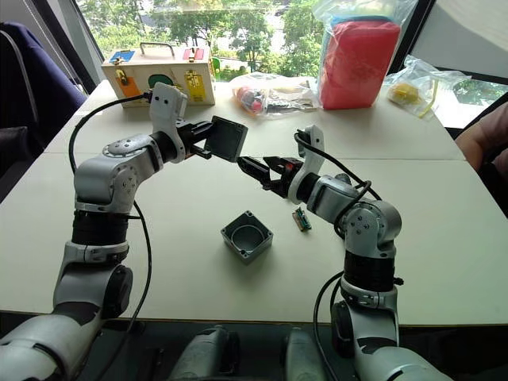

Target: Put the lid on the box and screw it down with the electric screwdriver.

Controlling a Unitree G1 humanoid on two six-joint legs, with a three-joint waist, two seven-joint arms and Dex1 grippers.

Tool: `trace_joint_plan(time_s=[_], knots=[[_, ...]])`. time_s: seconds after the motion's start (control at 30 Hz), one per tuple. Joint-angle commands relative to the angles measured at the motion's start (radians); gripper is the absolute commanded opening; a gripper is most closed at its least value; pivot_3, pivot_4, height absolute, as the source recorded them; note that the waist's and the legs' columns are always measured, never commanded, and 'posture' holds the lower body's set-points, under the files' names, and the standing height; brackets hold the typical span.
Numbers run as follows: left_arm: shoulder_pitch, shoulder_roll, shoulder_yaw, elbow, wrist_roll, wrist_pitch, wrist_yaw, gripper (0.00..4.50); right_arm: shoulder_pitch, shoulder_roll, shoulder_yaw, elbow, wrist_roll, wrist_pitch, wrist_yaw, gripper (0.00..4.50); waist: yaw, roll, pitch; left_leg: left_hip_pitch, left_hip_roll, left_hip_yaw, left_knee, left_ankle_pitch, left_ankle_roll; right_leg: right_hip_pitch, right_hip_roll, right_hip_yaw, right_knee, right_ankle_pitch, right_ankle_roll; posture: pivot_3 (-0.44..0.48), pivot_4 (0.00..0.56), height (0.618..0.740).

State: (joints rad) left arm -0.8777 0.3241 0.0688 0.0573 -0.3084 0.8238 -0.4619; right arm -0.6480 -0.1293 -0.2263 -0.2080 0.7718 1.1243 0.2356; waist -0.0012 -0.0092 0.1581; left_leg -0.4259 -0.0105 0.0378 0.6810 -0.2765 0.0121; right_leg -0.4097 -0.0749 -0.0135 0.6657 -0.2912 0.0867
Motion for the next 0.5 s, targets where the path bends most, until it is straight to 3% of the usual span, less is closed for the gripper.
trace_joint_plan(time_s=[0.03,0.43,0.47,0.5], knots=[[-0.002,-0.002,0.001,-0.082,-0.041,-0.003,-0.025,0.02,-0.027,0.015,-0.027,-0.015,0.035,-0.030,-0.011,4.50,-0.003,0.000,0.000,0.000,0.000,0.000,0.000,0.000,0.000,0.000,0.000,0.000,0.000,0.000,0.000,0.000,0.150,0.740],[0.028,-0.003,-0.007,-0.089,-0.070,-0.007,-0.045,0.02,-0.023,0.032,-0.054,-0.022,0.095,-0.045,-0.047,4.50,-0.013,0.000,0.000,0.000,0.001,0.000,0.000,0.000,0.001,0.000,0.002,0.000,0.000,0.000,0.000,0.000,0.150,0.740],[0.029,-0.002,-0.006,-0.088,-0.070,-0.007,-0.045,0.00,-0.021,0.033,-0.054,-0.025,0.099,-0.046,-0.049,3.96,-0.012,0.000,0.000,0.000,0.001,0.000,0.000,0.000,0.001,0.000,0.002,0.000,0.000,0.000,0.000,0.000,0.150,0.740],[0.028,-0.003,-0.005,-0.086,-0.071,-0.007,-0.045,0.00,-0.018,0.034,-0.054,-0.027,0.104,-0.047,-0.051,3.80,-0.011,0.000,0.000,0.000,0.001,0.000,0.000,-0.001,0.001,0.000,0.002,0.000,0.000,0.000,0.000,0.000,0.150,0.740]])
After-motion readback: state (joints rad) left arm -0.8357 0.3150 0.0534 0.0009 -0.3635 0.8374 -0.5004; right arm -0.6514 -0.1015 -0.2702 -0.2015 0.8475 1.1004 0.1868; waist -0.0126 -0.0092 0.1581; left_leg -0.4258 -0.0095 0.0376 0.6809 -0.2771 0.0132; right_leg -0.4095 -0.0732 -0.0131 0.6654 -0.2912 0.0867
